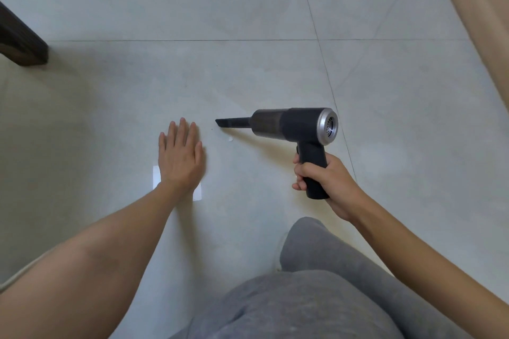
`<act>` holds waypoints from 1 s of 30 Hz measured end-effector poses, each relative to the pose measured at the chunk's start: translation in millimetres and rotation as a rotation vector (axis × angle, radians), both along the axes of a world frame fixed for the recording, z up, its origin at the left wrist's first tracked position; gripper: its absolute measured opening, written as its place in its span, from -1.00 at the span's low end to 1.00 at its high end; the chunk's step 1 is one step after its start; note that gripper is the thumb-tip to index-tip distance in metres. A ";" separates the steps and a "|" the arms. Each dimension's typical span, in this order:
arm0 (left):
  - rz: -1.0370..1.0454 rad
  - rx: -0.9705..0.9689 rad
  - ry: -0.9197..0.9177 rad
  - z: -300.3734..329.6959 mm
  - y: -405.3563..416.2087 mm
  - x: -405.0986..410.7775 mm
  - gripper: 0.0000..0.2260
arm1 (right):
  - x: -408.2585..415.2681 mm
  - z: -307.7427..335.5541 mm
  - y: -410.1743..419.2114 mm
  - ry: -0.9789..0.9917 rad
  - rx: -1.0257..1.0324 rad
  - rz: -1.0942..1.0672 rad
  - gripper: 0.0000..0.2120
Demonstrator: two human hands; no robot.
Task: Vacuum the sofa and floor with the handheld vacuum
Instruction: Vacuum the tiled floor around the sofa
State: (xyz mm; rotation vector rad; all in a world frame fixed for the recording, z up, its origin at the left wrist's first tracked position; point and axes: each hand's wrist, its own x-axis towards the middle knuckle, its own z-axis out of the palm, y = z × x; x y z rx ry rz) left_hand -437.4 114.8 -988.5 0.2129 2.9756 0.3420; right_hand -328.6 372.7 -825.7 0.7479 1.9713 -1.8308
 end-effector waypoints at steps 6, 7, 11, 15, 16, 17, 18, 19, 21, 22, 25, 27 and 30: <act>-0.016 -0.033 -0.016 -0.5 -2.4 6.2 -0.52 | 11.7 0.0 -5.0 -0.005 0.085 0.022 -0.83; -0.020 -0.034 -0.019 -1.0 -2.0 7.3 -0.52 | 14.8 0.0 -7.8 -0.011 0.100 0.024 -0.82; -0.012 -0.032 -0.016 -4.3 -0.5 9.4 -0.53 | 24.0 -0.1 -14.1 -0.014 0.152 0.071 -0.86; -0.010 -0.007 -0.010 -5.0 1.8 12.8 -0.54 | 28.8 -1.9 -13.6 -0.009 0.179 0.068 -0.87; -0.009 -0.003 -0.009 -5.0 2.2 13.7 -0.54 | 29.9 -2.3 -13.0 -0.002 0.185 0.064 -0.87; -0.009 -0.002 -0.009 -5.4 2.5 14.4 -0.54 | 30.7 -2.6 -12.1 0.003 0.188 0.059 -0.87; -0.009 -0.001 -0.010 -6.2 2.7 14.9 -0.54 | 31.6 -3.2 -10.7 0.005 0.191 0.055 -0.86; -0.009 -0.002 -0.012 -7.0 2.9 14.9 -0.54 | 32.6 -4.1 -8.9 0.004 0.196 0.053 -0.86; -0.007 -0.005 -0.023 -9.0 3.0 14.8 -0.53 | 34.4 -5.6 -5.3 -0.005 0.207 0.051 -0.85; -0.007 -0.009 -0.027 -9.6 3.2 15.1 -0.53 | 35.4 -6.0 -4.1 -0.010 0.205 0.047 -0.85; -0.013 -0.012 -0.023 -11.6 4.1 15.1 -0.53 | 37.7 -6.6 -2.0 -0.007 0.204 0.029 -0.85; -0.013 -0.016 -0.029 -12.4 4.0 14.9 -0.53 | 38.6 -6.0 -2.3 -0.001 0.202 0.022 -0.85; -0.018 -0.012 -0.031 -13.0 2.9 15.0 -0.53 | 39.0 -4.3 -4.8 0.009 0.187 0.024 -0.85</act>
